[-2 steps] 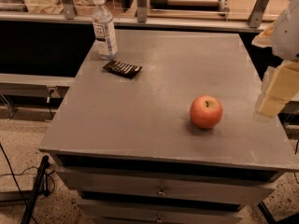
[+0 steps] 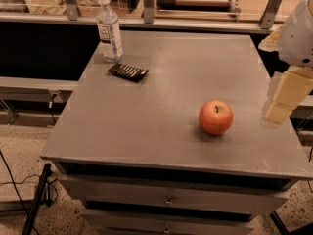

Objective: Move apple near blue plastic bottle

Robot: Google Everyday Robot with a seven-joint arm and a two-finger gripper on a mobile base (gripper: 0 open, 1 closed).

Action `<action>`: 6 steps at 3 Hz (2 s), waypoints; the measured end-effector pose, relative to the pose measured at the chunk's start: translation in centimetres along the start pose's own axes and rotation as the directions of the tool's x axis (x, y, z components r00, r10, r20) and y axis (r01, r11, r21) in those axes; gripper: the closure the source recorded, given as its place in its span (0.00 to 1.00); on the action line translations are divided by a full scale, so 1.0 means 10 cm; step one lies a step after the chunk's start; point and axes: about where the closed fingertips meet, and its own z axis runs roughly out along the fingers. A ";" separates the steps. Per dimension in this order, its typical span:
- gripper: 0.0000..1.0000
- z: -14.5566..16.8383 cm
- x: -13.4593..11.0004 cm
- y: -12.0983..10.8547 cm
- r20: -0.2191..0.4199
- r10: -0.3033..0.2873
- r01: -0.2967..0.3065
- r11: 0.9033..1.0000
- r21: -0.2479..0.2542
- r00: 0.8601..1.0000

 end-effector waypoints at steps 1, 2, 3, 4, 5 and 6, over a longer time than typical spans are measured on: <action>0.00 0.22 -0.11 0.02 0.021 -0.016 0.017 0.999 -0.035 1.000; 0.00 0.54 -0.21 0.05 0.041 -0.019 0.022 0.995 -0.093 0.999; 0.00 0.83 -0.32 0.10 0.051 -0.021 0.028 0.988 -0.151 0.998; 0.00 1.06 -0.35 0.16 0.035 -0.019 0.026 0.980 -0.197 0.999; 0.00 1.21 -0.35 0.19 0.019 -0.012 0.016 0.974 -0.225 1.000; 0.13 1.23 -0.35 0.20 0.017 -0.012 0.016 0.974 -0.227 1.000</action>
Offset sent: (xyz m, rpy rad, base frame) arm 0.0257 0.0481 -0.0924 0.0909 0.1657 0.0683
